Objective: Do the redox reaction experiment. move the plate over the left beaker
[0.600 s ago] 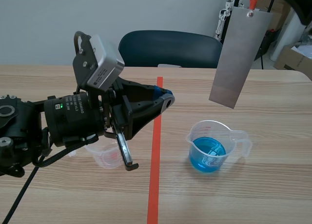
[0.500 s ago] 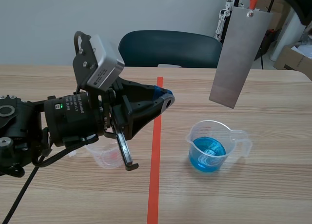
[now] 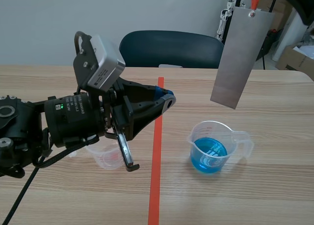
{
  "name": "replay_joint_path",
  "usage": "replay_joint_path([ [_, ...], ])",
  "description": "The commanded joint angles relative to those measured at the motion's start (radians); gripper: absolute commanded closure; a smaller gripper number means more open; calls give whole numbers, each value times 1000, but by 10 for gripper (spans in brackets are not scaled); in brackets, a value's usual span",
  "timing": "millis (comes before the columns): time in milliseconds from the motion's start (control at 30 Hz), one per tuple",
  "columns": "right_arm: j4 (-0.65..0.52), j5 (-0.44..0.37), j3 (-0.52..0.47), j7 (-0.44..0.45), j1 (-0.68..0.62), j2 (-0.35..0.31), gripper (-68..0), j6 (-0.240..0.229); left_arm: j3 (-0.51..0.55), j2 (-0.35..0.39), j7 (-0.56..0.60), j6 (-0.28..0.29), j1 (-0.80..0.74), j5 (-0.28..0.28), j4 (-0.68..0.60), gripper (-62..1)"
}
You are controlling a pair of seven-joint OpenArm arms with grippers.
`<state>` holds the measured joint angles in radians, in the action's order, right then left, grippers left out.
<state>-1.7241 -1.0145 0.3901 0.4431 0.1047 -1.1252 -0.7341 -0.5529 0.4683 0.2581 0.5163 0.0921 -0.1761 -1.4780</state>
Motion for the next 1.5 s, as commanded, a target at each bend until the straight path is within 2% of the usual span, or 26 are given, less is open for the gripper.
replay_joint_path([
  [0, -10, -15, -12, 11, 12, -13, 2, -11, 5, -5, 14, -5, 5, -14, -19, -27],
  [467, -10, -15, -12, 11, 12, -13, 2, -11, 5, 1, 13, -4, 5, -14, -19, -28],
  [567, -10, -15, -12, 11, 12, -11, 2, -11, 5, 19, 14, 11, 3, -14, -19, -39],
  [700, -10, -15, -12, 11, 12, -11, 2, -11, 5, 58, 27, 22, -12, -23, -21, -146],
  [1033, -10, -15, -12, 11, 12, -10, 2, -11, 7, 220, 230, 22, -119, -22, -23, -359],
  [1233, -10, -10, -12, 7, 13, 6, 2, -11, 75, 333, 366, 22, -221, -30, -23, -442],
  [1467, -10, -10, -11, -18, 34, 24, 2, -11, 210, 455, 469, 22, -366, -113, -23, -515],
])
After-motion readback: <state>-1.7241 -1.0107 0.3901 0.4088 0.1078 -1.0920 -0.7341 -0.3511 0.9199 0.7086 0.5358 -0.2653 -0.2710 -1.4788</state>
